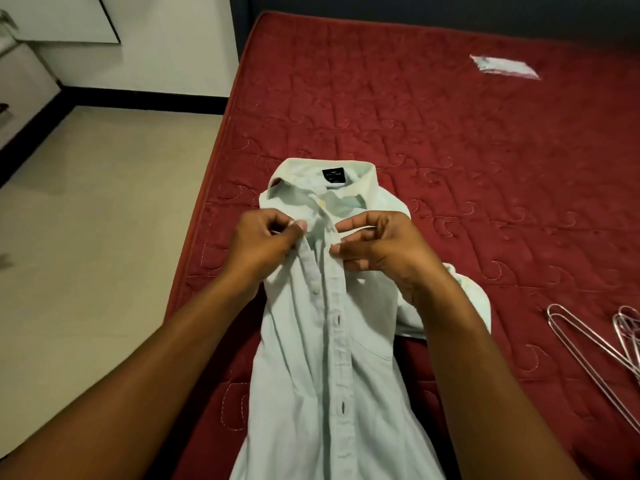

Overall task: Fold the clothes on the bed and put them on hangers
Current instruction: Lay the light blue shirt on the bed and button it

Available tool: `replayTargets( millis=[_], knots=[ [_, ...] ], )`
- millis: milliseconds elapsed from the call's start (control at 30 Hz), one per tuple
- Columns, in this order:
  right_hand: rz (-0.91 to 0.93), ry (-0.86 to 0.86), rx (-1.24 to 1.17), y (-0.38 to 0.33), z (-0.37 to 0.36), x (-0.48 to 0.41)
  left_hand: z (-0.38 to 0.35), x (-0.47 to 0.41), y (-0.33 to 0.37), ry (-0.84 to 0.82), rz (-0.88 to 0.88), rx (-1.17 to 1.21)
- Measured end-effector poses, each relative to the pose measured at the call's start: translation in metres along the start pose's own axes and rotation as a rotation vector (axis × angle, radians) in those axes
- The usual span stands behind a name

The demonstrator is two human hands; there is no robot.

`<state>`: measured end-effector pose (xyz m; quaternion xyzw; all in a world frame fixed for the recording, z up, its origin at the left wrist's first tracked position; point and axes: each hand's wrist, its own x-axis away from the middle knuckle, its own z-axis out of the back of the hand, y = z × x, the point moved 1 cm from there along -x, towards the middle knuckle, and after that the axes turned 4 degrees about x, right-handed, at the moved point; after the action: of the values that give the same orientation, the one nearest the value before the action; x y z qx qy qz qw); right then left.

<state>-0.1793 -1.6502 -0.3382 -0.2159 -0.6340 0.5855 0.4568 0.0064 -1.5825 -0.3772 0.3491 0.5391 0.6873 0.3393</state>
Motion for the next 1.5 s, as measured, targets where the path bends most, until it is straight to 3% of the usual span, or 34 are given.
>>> replayTargets(
  millis=[133,300,567,700,800,900,967,1033,1133,1300,1500],
  knots=[
    [0.05,0.162,-0.089,0.009,-0.015,0.002,0.01,-0.002,0.0,0.128,-0.123,0.006],
    [0.032,0.139,-0.003,0.014,-0.029,-0.009,0.008,0.005,-0.004,0.046,-0.175,-0.004],
    [-0.143,0.031,0.099,0.018,-0.026,-0.017,0.005,0.01,-0.016,0.143,0.314,0.494],
    [-0.119,0.011,-0.119,0.012,-0.018,-0.015,0.002,0.011,-0.007,0.026,0.296,0.582],
    [-0.05,0.027,-0.212,0.001,-0.009,-0.011,0.003,0.013,-0.002,-0.072,0.051,0.232],
    [0.022,0.115,-0.013,-0.007,-0.001,-0.005,0.007,0.015,-0.005,-0.049,-0.164,-0.27],
    [0.066,0.145,0.109,-0.009,-0.001,-0.003,0.006,0.02,-0.005,0.0,-0.262,-0.41],
    [0.095,0.123,0.112,-0.008,-0.009,-0.002,0.004,0.025,-0.003,-0.014,-0.267,-0.334],
    [0.106,0.09,0.121,-0.001,-0.024,-0.004,0.005,0.029,-0.002,-0.045,-0.15,-0.046],
    [0.112,0.104,0.113,0.008,-0.031,-0.007,0.013,0.03,-0.005,-0.064,0.018,0.219],
    [0.088,0.084,0.072,0.01,-0.034,-0.006,0.012,0.027,-0.006,-0.059,0.079,0.291]
  ],
)
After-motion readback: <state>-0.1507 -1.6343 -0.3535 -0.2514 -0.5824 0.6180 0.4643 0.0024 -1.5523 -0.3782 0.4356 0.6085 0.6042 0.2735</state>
